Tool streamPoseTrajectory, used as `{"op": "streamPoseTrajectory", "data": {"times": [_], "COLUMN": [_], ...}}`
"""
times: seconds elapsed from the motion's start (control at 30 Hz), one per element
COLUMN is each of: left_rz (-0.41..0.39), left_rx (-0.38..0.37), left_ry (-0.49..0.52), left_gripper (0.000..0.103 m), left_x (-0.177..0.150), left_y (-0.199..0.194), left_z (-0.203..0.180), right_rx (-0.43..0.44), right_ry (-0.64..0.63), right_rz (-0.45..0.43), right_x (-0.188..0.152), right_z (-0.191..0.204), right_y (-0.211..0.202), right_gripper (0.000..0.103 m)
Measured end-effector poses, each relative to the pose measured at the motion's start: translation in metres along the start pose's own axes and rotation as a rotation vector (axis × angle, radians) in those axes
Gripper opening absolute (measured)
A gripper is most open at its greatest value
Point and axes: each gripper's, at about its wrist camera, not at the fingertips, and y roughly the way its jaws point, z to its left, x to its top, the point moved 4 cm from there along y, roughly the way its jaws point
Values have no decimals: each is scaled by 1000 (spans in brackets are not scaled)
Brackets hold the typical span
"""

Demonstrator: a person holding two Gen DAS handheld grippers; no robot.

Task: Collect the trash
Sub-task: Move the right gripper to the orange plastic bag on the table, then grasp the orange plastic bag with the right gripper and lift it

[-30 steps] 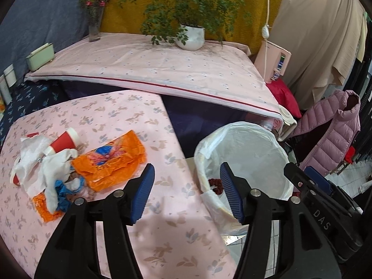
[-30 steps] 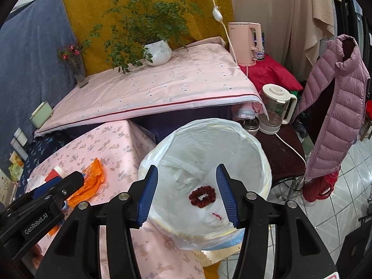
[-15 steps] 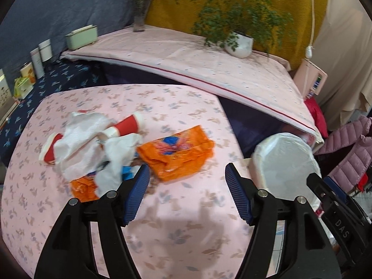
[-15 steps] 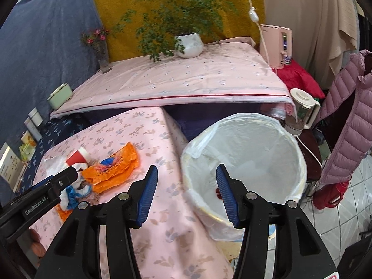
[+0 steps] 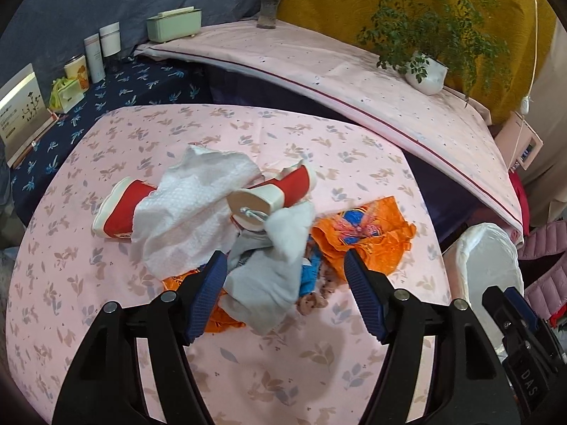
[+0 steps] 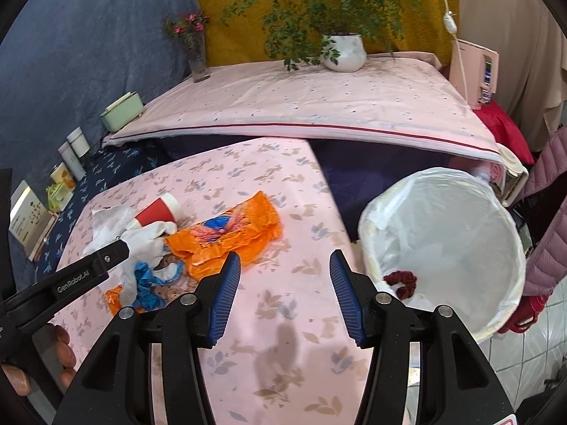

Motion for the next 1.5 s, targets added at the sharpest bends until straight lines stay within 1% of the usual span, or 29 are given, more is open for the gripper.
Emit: {"op": "streamPoseTrajectory", "data": {"times": [0.03,0.2,0.27,0.3,0.37,0.4,0.47,0.57,0.83,1.03,1.1,1.13,1.17,1.23,1.27,1.33,1.4,1.5], "left_rz": [4,28,43,49,60,66,73,78,56,49,49,49,48,45,43,40,36,24], "left_rx": [-1,-23,-31,-36,-46,-50,-62,-71,-70,-69,-68,-68,-67,-65,-67,-68,-72,-80], "left_ry": [-2,2,8,7,10,10,9,8,-7,-7,-5,-4,-1,4,6,8,10,24], "left_gripper": [64,54,47,45,37,35,21,9,7,7,7,7,7,7,7,7,7,7], "left_x": [1,7,7,7,7,7,6,5,8,10,10,10,10,9,8,7,7,6], "left_y": [2,15,21,24,29,31,35,37,31,28,27,26,25,23,22,18,15,7], "left_z": [2,5,4,4,3,3,4,7,20,25,25,25,25,23,22,19,16,7], "right_rx": [7,51,57,58,60,61,63,64,78,85,83,84,85,88,93,96,104,102], "right_ry": [-4,-9,-13,-13,-12,-12,-12,-16,-40,-41,-48,-53,-56,-54,-54,-50,-48,-43], "right_rz": [8,45,57,63,73,78,84,95,119,161,177,187,196,194,192,178,165,126], "right_x": [0,-3,-4,-5,-6,-6,-6,-6,-4,-7,-9,-11,-12,-14,-15,-14,-12,-6], "right_z": [3,21,27,30,34,36,39,44,63,71,73,74,74,72,71,68,64,56], "right_y": [4,24,33,36,44,47,54,63,88,112,119,122,124,124,123,117,110,93], "right_gripper": [51,51,51,51,51,51,51,51,51,51,46,34,23,18,8,7,0,1]}}
